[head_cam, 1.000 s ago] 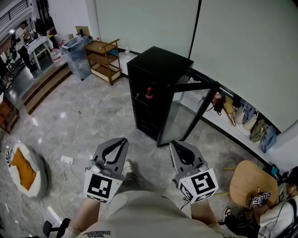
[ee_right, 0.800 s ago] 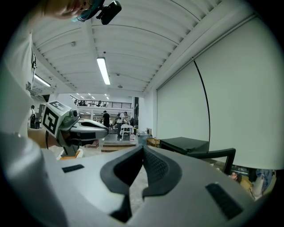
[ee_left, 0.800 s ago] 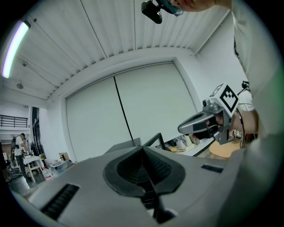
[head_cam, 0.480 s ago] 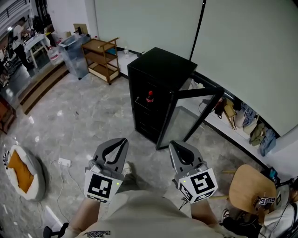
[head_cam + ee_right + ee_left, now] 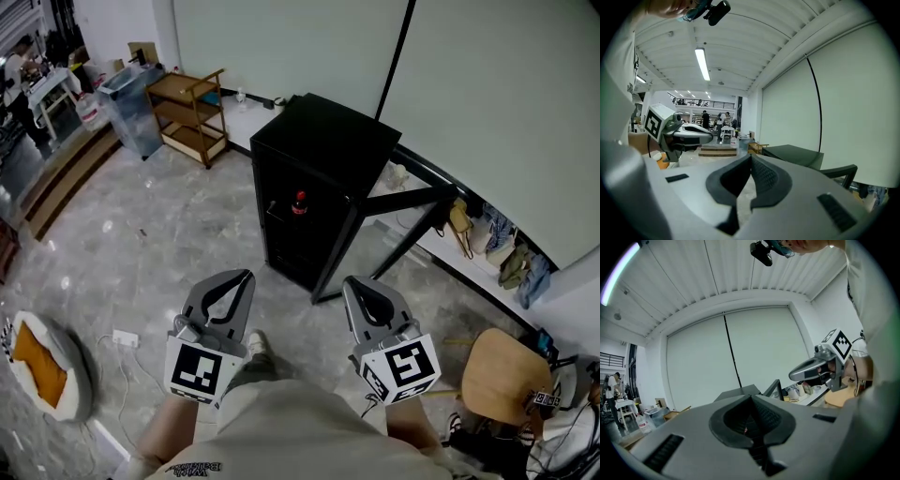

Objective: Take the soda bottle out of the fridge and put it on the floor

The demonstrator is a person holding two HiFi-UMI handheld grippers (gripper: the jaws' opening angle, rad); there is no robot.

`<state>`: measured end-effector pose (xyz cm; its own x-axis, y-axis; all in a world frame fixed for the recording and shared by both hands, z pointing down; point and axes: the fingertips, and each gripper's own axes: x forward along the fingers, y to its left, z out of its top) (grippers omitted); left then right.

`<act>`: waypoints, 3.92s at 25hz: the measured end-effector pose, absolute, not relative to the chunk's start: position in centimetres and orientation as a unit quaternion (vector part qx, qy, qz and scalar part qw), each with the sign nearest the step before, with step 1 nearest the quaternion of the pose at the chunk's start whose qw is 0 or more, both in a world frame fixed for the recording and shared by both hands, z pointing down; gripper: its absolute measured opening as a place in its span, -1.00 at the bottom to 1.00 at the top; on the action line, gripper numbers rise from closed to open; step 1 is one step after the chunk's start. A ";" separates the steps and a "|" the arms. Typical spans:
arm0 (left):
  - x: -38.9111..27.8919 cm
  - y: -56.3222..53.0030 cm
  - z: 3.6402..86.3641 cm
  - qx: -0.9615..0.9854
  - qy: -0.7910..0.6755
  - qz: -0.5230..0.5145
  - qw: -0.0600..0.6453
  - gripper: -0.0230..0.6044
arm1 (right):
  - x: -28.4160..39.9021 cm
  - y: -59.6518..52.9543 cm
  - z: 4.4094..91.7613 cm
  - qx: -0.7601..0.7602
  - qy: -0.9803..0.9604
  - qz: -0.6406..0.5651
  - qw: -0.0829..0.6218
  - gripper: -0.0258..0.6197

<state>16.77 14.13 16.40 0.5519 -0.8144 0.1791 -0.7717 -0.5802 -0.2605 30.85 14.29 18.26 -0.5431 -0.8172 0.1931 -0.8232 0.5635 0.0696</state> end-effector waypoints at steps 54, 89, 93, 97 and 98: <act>8.4 -10.7 21.2 -0.894 0.417 -0.162 0.034 -0.90 | 22.4 -12.3 25.2 0.518 -0.843 0.078 0.118 -0.93; 10.7 -20.1 35.9 -0.878 0.418 -0.219 -0.080 -0.90 | 25.4 -25.3 46.0 0.554 -0.781 0.191 0.215 -0.53; 10.9 -20.9 38.0 -0.875 0.415 -0.228 -0.097 -0.90 | 25.6 -26.4 48.5 0.554 -0.773 0.207 0.231 -0.50; 11.2 -21.7 40.4 -0.872 0.408 -0.249 -0.105 -0.90 | 25.4 -27.9 50.7 0.551 -0.767 0.213 0.251 -0.47; 11.4 -21.7 40.9 -0.872 0.404 -0.253 -0.108 -0.90 | 25.3 -28.2 51.3 0.551 -0.765 0.215 0.255 -0.46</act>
<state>11.38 -21.73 40.92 0.5460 -0.6502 0.5283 -0.7598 -0.6500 -0.0147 25.34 -28.23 51.27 -0.2629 -0.7328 0.6277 -0.9525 0.3007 -0.0479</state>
